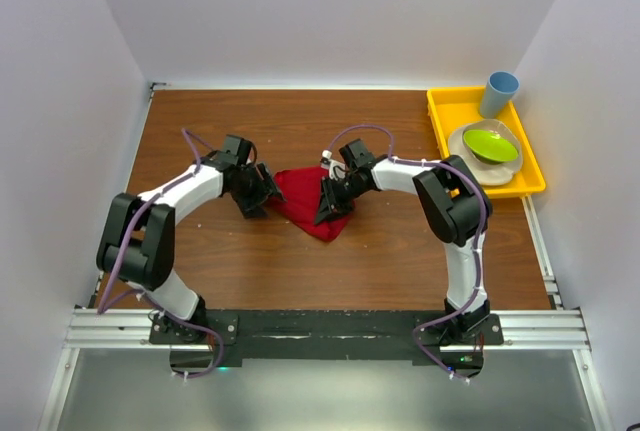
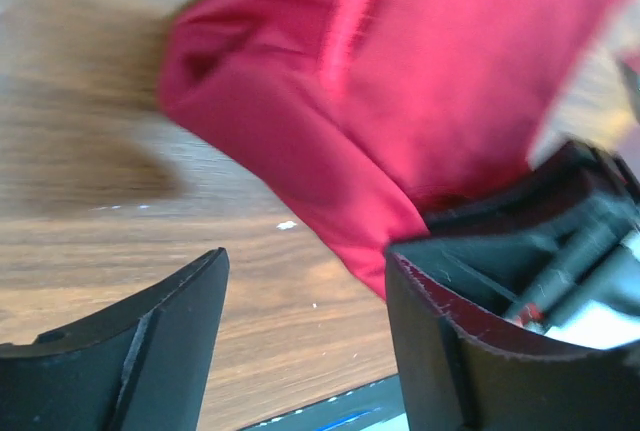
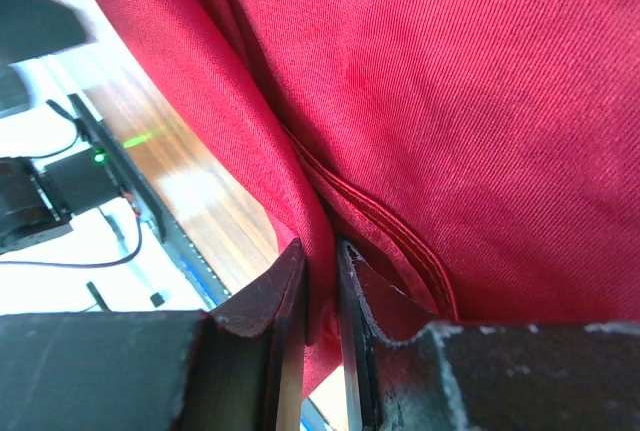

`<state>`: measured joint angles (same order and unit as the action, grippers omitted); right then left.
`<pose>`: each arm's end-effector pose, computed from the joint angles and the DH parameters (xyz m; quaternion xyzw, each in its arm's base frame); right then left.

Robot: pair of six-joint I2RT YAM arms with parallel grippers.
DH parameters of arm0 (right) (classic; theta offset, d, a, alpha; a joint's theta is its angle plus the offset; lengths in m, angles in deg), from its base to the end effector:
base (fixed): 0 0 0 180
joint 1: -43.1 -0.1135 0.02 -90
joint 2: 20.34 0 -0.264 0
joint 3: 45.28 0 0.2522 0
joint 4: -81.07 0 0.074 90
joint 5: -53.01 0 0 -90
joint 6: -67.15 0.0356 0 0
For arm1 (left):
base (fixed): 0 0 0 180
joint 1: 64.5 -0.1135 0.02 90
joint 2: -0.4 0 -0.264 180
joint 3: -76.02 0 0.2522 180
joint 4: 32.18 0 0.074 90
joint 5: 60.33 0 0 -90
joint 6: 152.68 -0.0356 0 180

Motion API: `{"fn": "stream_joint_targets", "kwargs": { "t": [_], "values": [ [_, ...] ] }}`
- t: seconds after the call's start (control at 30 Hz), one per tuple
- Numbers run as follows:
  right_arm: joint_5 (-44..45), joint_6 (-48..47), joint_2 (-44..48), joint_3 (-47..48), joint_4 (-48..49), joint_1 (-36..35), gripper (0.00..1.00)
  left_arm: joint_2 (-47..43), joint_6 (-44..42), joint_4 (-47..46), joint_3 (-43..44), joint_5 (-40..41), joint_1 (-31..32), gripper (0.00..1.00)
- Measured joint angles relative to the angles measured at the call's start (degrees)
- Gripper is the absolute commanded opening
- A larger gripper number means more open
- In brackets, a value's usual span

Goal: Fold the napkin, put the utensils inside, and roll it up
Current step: Roll the napkin with the utensil

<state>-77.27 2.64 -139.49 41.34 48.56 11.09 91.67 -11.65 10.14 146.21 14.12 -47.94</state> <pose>0.3303 0.2336 0.1167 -0.1264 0.9110 0.3923 0.0162 0.2941 -0.0974 0.1899 -0.2560 0.9302 -0.2362 0.1162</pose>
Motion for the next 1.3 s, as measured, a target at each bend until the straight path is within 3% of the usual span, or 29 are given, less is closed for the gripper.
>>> {"fn": "stream_joint_targets", "kwargs": {
  "t": [0.2,0.47,0.67,0.7,0.77,0.9,0.97,1.1,1.3],
  "values": [
    [-0.9,0.2,-0.2,-0.3,0.8,0.0,0.22,6.0,5.3,1.6,1.5,2.6,0.6,0.71],
    [-1.0,-0.1,-0.1,-0.5,1.2,0.0,0.22,11.1,11.5,5.2,6.2,5.9,2.1,0.64],
    [-1.0,-1.1,-0.1,-0.5,1.2,-0.1,0.22,15.1,13.2,9.0,11.3,8.2,2.9,0.45],
    [-1.0,-1.3,-0.1,-0.4,1.2,-0.1,0.22,15.6,13.4,9.7,11.8,8.8,3.0,0.37],
    [-0.9,-1.7,-0.1,-0.3,1.1,-0.2,0.22,16.3,13.6,10.6,12.5,9.6,3.1,0.29],
    [-0.7,-3.1,-0.1,0.3,0.3,-0.6,0.33,17.3,13.5,10.9,13.6,9.2,3.1,0.06],
    [-0.4,-4.0,-0.1,1.0,-0.4,-1.1,0.39,17.4,13.5,10.5,14.0,8.9,3.1,0.01],
    [1.3,-7.2,0.1,3.8,-4.0,-2.9,0.54,18.4,12.3,11.6,15.9,8.2,3.1,0.00],
    [12.7,-12.5,3.4,6.2,-8.7,-8.1,0.65,20.4,11.2,15.3,19.1,7.2,3.0,0.00]
  ]
}}
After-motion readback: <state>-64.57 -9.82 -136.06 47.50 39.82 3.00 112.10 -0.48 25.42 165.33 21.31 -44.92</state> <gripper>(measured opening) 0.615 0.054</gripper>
